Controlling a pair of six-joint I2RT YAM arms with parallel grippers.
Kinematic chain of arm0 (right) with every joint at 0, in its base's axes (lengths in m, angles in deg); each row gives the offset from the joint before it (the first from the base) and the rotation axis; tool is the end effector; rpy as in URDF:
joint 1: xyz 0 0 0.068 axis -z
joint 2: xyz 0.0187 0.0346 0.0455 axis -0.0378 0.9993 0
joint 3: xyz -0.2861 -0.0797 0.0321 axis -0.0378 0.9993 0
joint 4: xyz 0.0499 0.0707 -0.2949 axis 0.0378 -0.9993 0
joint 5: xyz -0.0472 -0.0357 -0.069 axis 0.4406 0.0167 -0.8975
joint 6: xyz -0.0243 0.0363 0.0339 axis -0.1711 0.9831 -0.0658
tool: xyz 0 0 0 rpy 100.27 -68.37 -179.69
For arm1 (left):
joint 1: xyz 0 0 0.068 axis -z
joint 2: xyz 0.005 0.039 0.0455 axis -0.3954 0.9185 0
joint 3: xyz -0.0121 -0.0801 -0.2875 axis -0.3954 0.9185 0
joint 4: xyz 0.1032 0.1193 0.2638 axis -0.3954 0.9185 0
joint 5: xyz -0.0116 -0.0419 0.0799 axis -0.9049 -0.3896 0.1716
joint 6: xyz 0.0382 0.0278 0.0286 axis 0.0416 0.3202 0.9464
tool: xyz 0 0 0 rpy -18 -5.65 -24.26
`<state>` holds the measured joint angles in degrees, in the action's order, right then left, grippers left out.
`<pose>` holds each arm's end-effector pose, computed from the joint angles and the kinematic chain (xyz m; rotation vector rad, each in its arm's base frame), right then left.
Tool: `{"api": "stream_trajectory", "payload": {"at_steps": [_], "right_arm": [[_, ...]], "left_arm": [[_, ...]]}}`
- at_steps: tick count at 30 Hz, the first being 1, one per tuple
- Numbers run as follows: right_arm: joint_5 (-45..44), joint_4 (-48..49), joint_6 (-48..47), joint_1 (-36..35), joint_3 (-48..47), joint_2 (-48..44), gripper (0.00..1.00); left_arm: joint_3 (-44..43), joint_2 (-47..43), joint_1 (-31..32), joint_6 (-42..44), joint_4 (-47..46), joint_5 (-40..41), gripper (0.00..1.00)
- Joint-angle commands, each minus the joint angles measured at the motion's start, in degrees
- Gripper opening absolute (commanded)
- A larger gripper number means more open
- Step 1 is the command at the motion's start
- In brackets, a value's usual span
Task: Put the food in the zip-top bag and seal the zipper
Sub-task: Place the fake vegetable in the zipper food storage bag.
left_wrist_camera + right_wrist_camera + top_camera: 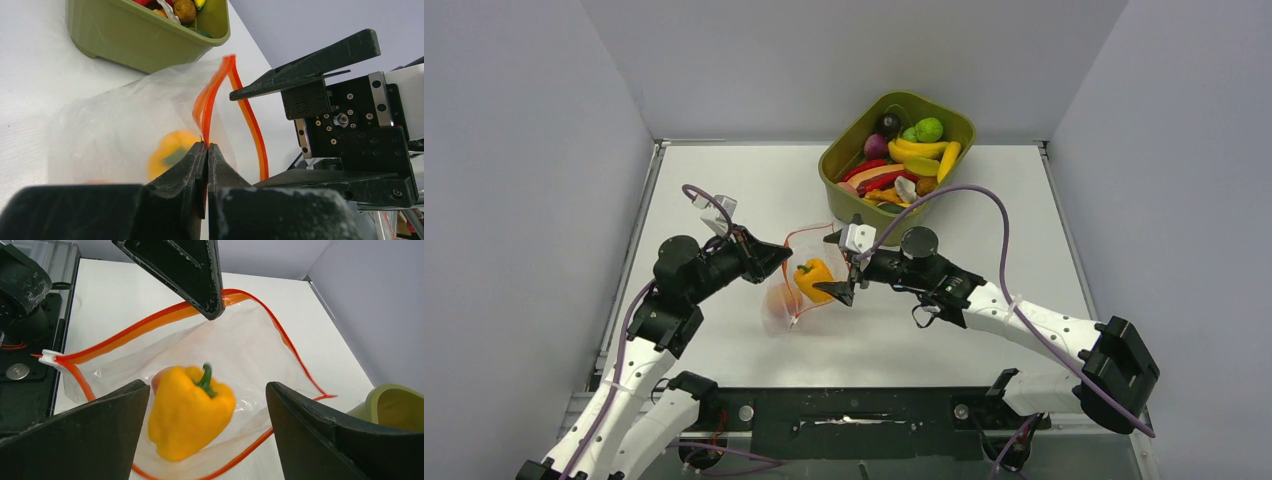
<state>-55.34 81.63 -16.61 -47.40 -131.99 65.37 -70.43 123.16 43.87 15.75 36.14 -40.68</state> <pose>0.1999 0.2600 0.3102 -1.1748 1.2751 0.8675 0.1870 -0.0869 0.3369 0.1219 1.8277 -1.0575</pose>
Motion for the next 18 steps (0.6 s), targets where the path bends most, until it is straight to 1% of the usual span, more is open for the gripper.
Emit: {"api": "stream_trajectory", "payload": {"at_steps": [1, 4, 10, 18], "right_arm": [[-0.2, 1.2, -0.2, -0.3, -2.1, -2.2, 0.91], [0.4, 0.7, 0.3, -0.2, -2.8, -2.3, 0.92], [0.1, 0.8, 3.6, -0.3, -4.3, -2.6, 0.91], [-3.6, -2.7, 8.3, 0.5, -8.8, -3.0, 0.89]], "left_arm": [[-1.3, -1.0, 0.2, -0.1, -4.7, -1.2, 0.00], [-1.0, -0.9, 0.2, 0.0, -4.7, -1.0, 0.00], [-0.5, -0.9, 0.2, 0.9, -4.5, -0.8, 0.00], [1.2, -1.2, 0.2, 5.5, -2.0, 1.2, 0.00]]}}
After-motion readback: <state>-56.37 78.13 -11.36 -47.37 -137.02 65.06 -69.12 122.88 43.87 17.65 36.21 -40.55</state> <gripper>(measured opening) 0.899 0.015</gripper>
